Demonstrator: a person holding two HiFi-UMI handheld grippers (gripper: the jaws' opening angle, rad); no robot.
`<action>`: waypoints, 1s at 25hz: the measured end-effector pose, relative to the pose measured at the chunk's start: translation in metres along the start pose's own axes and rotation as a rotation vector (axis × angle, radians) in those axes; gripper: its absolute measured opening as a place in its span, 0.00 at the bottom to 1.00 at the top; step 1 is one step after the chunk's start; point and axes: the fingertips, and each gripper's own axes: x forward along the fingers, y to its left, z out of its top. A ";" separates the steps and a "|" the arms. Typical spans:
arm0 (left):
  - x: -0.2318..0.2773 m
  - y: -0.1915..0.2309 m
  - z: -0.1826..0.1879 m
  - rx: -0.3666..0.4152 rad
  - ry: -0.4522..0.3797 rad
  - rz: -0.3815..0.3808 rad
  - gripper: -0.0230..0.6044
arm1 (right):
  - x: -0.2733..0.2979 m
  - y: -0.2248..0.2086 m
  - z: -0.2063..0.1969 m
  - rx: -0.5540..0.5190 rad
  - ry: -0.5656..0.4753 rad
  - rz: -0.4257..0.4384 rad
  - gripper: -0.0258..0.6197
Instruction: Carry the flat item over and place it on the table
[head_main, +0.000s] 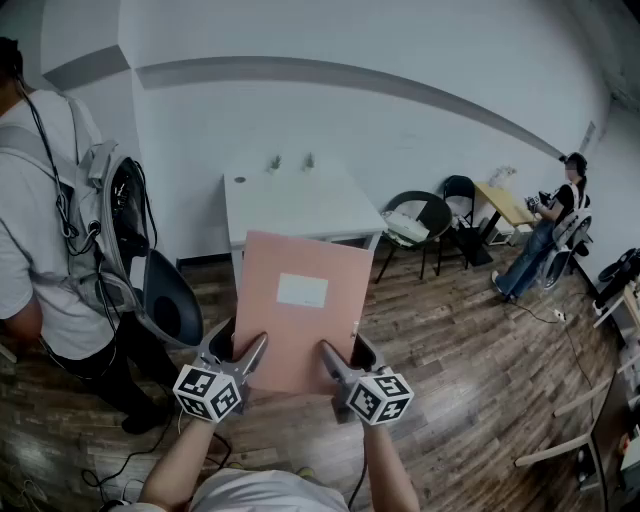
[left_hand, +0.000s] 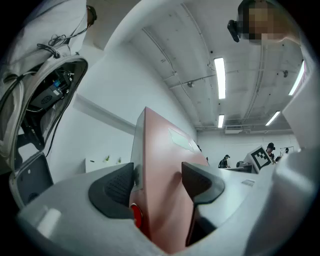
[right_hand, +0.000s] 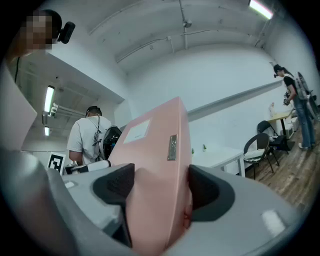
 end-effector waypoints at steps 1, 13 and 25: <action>0.005 0.003 0.000 -0.001 0.000 -0.002 0.50 | 0.004 -0.003 0.002 -0.001 0.001 -0.002 0.56; 0.092 0.039 -0.001 -0.015 0.008 -0.008 0.50 | 0.070 -0.062 0.027 0.000 -0.001 -0.022 0.56; 0.001 -0.024 -0.012 -0.002 0.001 0.031 0.50 | -0.018 -0.016 0.000 0.004 -0.007 0.018 0.56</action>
